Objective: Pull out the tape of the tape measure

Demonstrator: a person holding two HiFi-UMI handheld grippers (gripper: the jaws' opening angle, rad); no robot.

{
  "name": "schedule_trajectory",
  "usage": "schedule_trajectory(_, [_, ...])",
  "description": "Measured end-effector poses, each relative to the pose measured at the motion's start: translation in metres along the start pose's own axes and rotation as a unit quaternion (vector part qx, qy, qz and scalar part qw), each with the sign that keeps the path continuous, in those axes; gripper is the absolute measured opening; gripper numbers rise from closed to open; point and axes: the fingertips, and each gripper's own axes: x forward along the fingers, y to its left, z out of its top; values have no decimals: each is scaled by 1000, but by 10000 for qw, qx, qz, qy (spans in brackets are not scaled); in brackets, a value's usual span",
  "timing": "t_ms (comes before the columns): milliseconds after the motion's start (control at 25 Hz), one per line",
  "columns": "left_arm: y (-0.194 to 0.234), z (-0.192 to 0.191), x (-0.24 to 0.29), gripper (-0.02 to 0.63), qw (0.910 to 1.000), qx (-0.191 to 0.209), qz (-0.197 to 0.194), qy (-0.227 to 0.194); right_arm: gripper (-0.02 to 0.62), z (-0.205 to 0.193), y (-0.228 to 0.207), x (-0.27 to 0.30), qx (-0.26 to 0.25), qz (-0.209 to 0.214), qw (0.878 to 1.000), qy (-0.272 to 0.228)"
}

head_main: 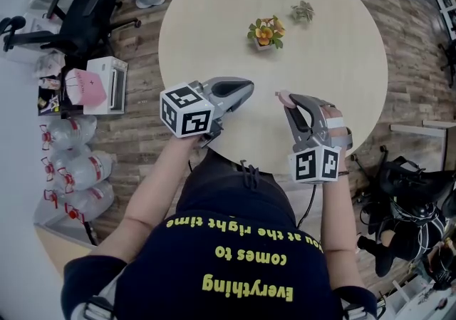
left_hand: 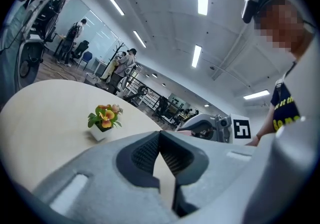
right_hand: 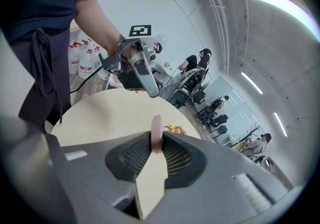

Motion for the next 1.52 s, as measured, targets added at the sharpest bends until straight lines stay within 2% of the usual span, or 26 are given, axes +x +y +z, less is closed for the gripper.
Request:
schedule_trajectory(360, [19,-8,-11,2,9991,44,387,-170,84,-28,21,19,395,132,9989,223])
schedule_trajectory(640, [27,-20,-26,2,9973,14,685,-275,85,-57,42,47,925,343,9938,502])
schedule_trajectory(800, [30,-30,-36,3,9963,-56,826,-244,87,-77,65,68,1178,728,9869,825])
schedule_trajectory(1000, [32,-37,-43,3,9953,-137,928,-235,87,-98,97,91,1123,1124,9795,1238])
schedule_trajectory(1280, [34,-41,-49,3,9942,-175,1029,-260,94,-123,114,112,1257,1142,9704,1720])
schedule_trajectory(1520, [36,-46,-50,3,9934,-249,1093,-259,97,-135,112,117,1327,1029,9672,1904])
